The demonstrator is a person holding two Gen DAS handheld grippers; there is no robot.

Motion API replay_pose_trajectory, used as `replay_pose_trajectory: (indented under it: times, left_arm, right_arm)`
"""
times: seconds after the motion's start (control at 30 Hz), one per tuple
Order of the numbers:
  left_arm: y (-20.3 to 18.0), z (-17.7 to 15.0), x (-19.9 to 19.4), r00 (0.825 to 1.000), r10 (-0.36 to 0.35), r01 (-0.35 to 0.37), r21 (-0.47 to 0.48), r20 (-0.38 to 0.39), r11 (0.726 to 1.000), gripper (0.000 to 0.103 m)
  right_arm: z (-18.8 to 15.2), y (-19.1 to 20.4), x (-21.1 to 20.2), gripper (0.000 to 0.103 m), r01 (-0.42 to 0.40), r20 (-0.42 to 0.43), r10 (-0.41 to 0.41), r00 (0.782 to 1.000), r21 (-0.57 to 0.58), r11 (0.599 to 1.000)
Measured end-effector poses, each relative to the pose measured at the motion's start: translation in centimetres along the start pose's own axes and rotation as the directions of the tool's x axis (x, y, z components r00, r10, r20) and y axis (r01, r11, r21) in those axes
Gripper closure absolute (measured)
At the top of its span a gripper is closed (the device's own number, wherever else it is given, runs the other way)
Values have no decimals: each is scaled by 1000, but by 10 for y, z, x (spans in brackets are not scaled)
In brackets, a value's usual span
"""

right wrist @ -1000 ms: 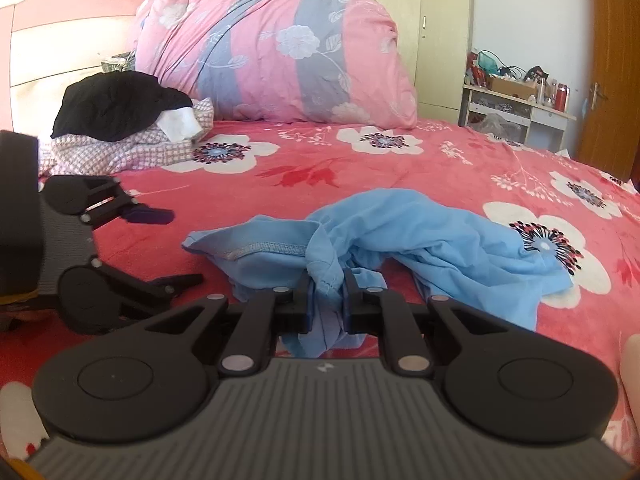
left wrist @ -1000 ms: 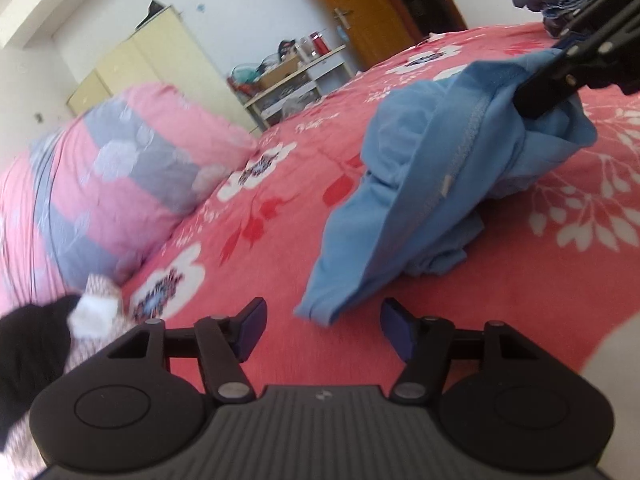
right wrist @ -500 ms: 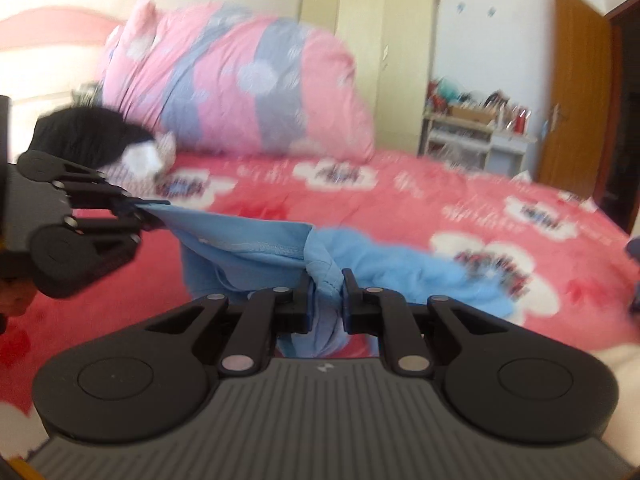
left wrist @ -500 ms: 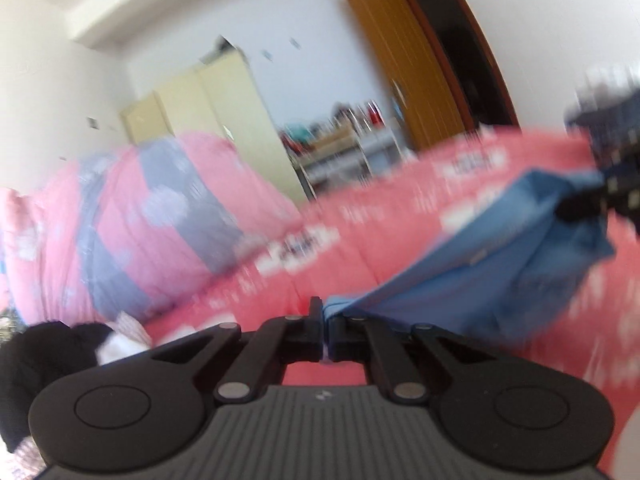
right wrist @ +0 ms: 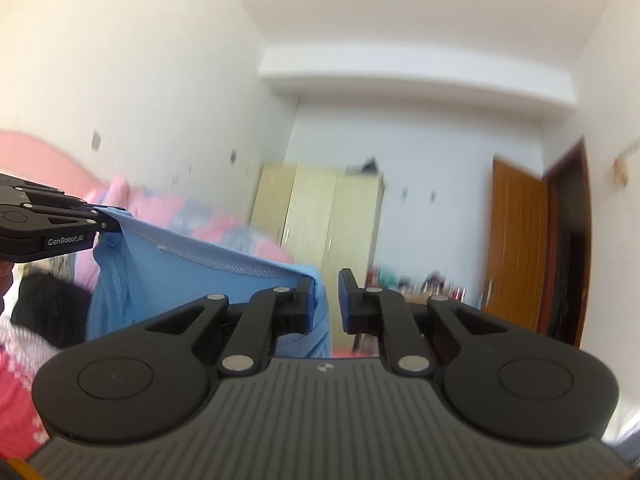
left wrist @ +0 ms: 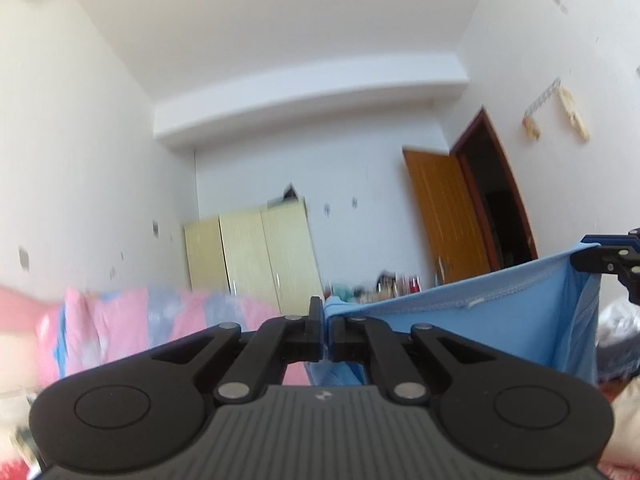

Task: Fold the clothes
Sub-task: 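Lift the blue T-shirt high with both grippers to shake it open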

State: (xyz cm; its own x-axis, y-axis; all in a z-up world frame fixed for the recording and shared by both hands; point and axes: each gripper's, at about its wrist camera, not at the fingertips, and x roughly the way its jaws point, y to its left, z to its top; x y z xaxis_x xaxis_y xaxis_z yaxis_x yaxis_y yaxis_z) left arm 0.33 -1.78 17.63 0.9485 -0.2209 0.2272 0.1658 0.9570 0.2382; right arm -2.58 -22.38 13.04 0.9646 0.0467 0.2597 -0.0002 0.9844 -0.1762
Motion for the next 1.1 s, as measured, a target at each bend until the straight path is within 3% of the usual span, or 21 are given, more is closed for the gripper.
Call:
replay_pose_trajectory:
  times: [0.23,0.43,0.57,0.7,0.9,1.1]
  left_arm:
    - [-5,66,-49,993,13,-12,-9,114,1000,100]
    - [-3,121,-77,973,53,-46,-33,224,998,100]
    - [-5,146,-72,961,76,-67,-42,266,997,100]
    - [-11,152,-46,961,84,-75,-44,264,996,100]
    - [-18,130,18,974,99,-96,-27,206,995,100]
    - [-25,82,113,989,127,-127,3,76,992,100]
  right_arm:
    - [45,-17,-56,92,40,165,-37,986,-16,999]
    - [86,-27,-92,92,53,311,-43,949,-24,998]
    - [106,-34,-98,92,67,385,-46,922,-41,997]
    - [117,-45,-86,92,74,414,-50,909,-42,996]
    - [98,-55,-27,92,69,352,-54,934,-30,997]
    - [61,-56,53,92,58,262,-45,964,-45,997]
